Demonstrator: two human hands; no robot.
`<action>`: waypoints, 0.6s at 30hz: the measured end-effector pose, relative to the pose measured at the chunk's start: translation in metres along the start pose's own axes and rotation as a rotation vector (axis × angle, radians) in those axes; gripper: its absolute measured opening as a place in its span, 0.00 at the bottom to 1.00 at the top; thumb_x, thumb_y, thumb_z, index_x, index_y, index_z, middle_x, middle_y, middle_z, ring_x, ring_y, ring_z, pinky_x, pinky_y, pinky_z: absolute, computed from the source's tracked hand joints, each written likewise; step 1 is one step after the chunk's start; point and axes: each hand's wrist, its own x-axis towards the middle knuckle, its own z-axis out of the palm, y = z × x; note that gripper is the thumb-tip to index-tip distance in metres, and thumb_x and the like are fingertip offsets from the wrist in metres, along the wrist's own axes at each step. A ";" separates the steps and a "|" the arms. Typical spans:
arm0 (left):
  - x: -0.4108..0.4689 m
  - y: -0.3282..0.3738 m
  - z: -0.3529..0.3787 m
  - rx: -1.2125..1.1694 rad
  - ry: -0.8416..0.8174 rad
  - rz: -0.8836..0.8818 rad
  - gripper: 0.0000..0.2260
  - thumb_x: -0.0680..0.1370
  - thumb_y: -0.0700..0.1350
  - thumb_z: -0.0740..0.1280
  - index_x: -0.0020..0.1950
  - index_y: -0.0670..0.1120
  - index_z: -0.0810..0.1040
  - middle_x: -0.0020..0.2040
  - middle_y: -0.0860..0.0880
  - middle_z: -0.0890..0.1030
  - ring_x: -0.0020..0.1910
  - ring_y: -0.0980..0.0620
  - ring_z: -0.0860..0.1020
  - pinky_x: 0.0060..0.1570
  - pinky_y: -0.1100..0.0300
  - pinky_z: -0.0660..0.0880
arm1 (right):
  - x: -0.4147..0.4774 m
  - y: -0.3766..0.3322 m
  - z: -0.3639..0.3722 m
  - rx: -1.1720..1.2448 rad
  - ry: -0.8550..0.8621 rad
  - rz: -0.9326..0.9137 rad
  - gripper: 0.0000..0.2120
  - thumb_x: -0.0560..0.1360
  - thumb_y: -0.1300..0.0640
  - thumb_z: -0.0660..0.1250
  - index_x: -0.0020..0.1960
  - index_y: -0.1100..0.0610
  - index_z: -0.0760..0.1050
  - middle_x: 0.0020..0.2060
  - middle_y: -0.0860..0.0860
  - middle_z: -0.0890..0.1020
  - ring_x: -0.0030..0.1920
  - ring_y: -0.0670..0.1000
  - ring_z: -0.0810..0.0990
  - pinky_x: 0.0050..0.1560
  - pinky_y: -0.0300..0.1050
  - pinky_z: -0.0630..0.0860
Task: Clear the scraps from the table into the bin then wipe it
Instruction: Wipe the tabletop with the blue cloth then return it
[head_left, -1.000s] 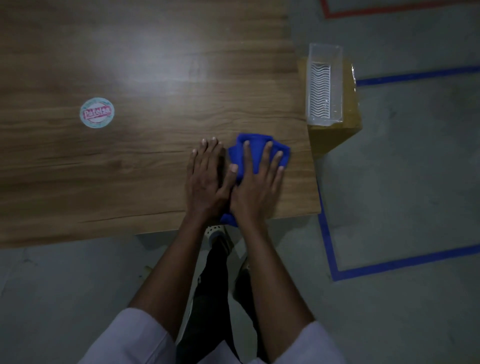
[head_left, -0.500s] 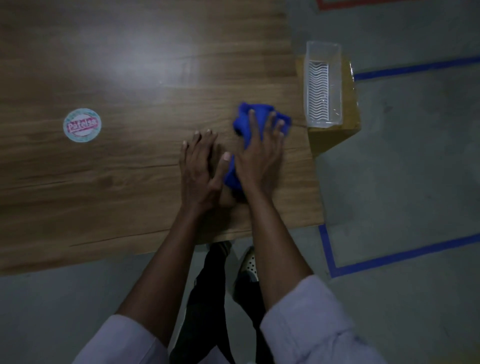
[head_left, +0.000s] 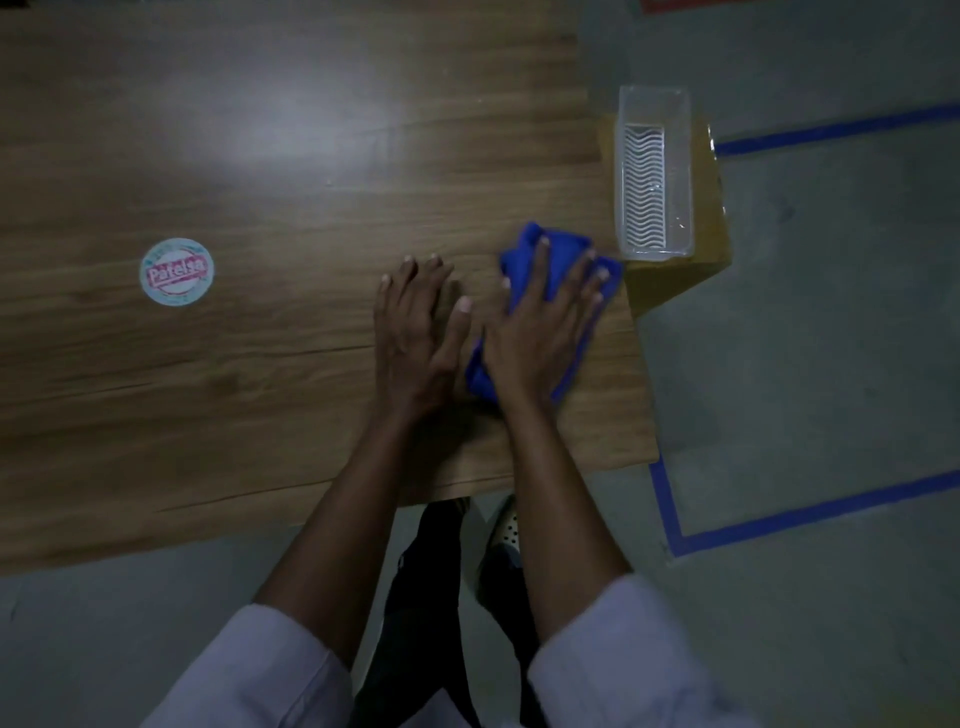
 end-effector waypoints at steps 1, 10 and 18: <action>0.004 0.002 0.002 -0.014 -0.006 -0.006 0.25 0.83 0.56 0.58 0.73 0.41 0.74 0.74 0.43 0.74 0.77 0.44 0.66 0.78 0.44 0.56 | 0.015 -0.010 0.002 0.022 -0.065 -0.102 0.32 0.81 0.42 0.49 0.82 0.52 0.60 0.81 0.65 0.55 0.81 0.68 0.51 0.81 0.61 0.48; 0.035 0.003 -0.010 -0.126 0.109 -0.038 0.20 0.83 0.53 0.59 0.67 0.42 0.78 0.70 0.45 0.78 0.74 0.46 0.70 0.77 0.44 0.59 | -0.001 0.006 -0.029 0.094 0.133 0.237 0.28 0.81 0.50 0.55 0.81 0.51 0.63 0.81 0.62 0.60 0.80 0.66 0.58 0.78 0.60 0.56; 0.074 -0.020 -0.006 -0.076 0.016 -0.014 0.25 0.83 0.55 0.57 0.75 0.44 0.73 0.75 0.46 0.72 0.79 0.47 0.64 0.78 0.52 0.54 | 0.079 -0.059 0.020 0.076 -0.149 -0.284 0.28 0.81 0.49 0.58 0.81 0.52 0.64 0.81 0.63 0.58 0.81 0.68 0.53 0.81 0.61 0.50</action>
